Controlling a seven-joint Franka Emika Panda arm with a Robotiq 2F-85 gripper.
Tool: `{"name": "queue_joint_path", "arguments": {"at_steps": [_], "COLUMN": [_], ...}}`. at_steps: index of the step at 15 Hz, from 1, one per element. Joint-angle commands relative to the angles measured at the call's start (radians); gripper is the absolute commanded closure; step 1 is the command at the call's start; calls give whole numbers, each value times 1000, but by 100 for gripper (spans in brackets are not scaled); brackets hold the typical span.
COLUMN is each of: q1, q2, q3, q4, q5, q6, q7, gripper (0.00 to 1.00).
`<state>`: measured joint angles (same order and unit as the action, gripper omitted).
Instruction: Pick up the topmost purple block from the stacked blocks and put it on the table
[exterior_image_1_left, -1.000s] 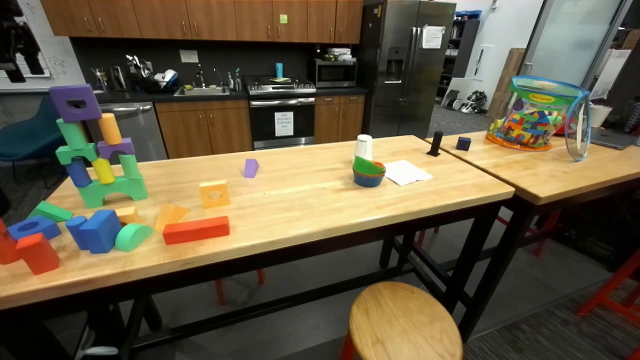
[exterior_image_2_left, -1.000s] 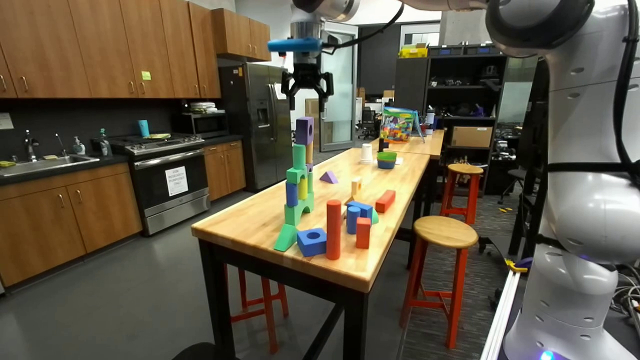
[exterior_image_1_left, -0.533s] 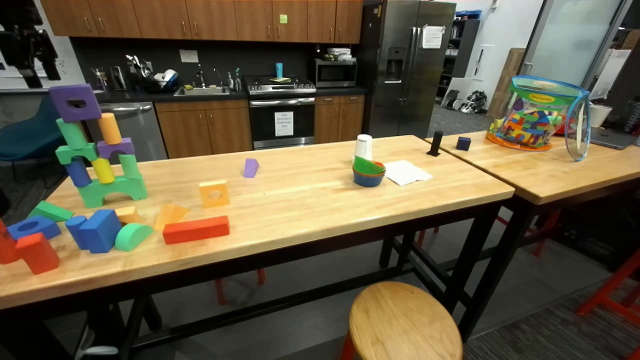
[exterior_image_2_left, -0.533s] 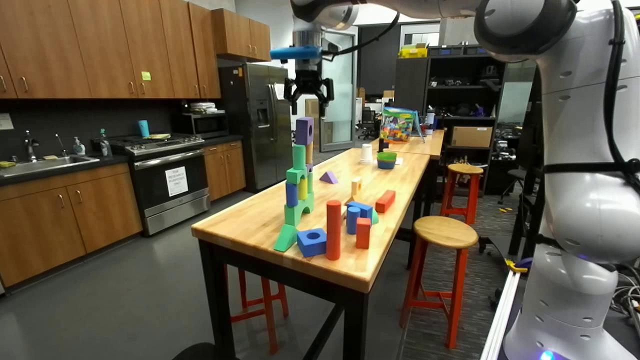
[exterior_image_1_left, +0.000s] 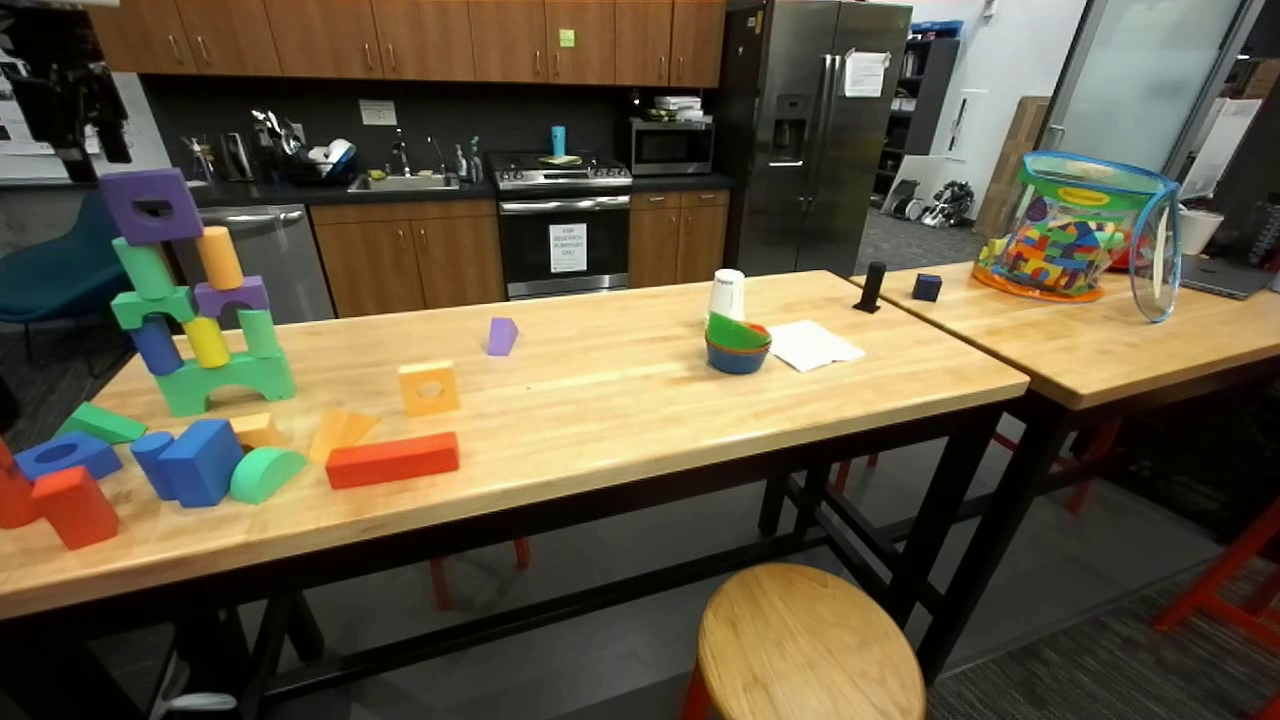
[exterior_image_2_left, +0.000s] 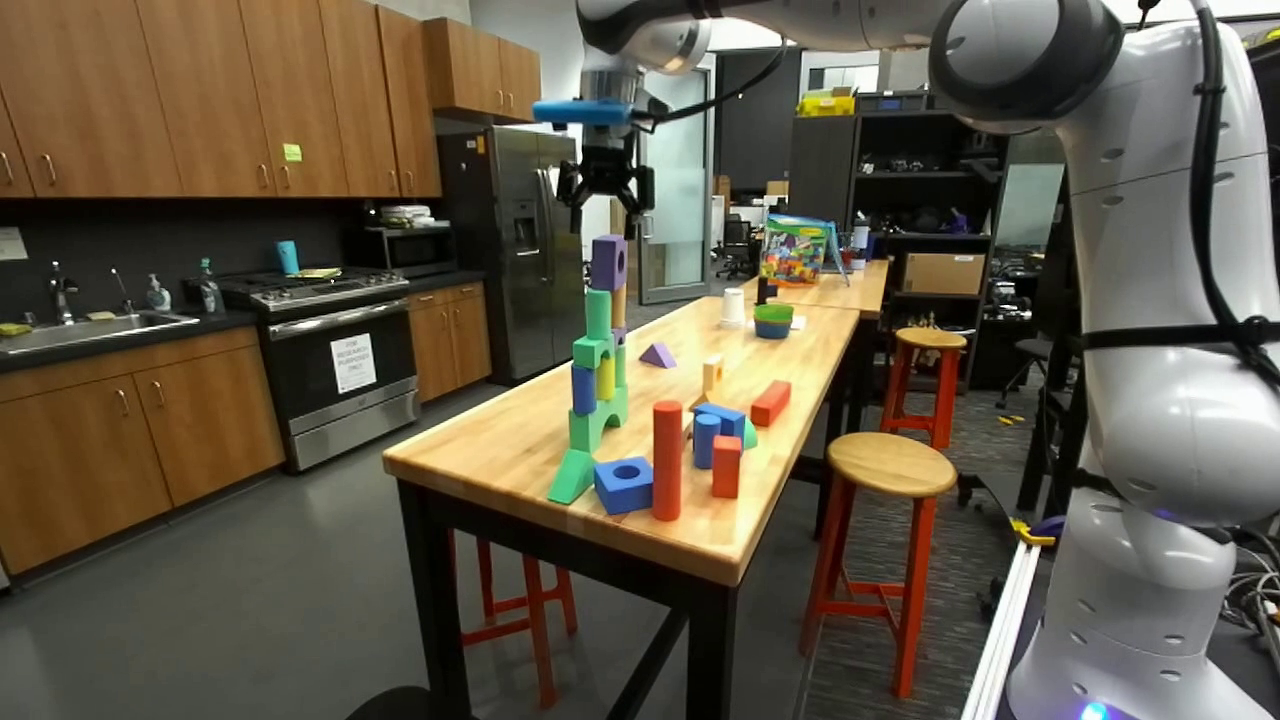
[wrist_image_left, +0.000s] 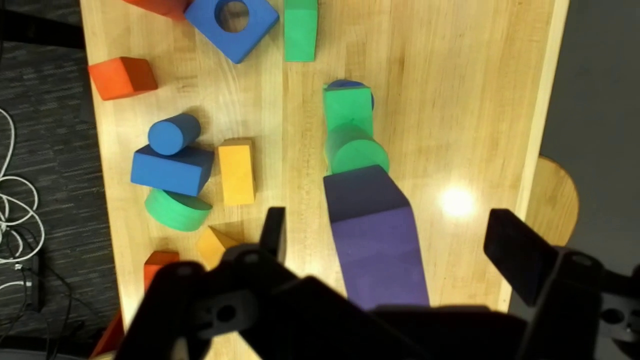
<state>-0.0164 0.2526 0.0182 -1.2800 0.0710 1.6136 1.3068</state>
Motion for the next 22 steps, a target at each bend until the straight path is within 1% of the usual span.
{"name": "queue_joint_path", "arguments": {"at_steps": [1, 17, 18, 19, 20, 21, 22], "q1": [-12, -29, -31, -32, -32, -34, -35], "q2": [30, 104, 108, 109, 109, 111, 112], "q3": [0, 0, 1, 0, 0, 1, 1], "q4": [40, 116, 121, 122, 124, 128, 131], "q5": [32, 24, 27, 23, 22, 23, 22], "q6": [1, -24, -26, -26, -29, -31, -35], "q7": [-9, -13, -15, -15, -13, -15, -13], "gripper": [0, 0, 25, 27, 32, 39, 48]}}
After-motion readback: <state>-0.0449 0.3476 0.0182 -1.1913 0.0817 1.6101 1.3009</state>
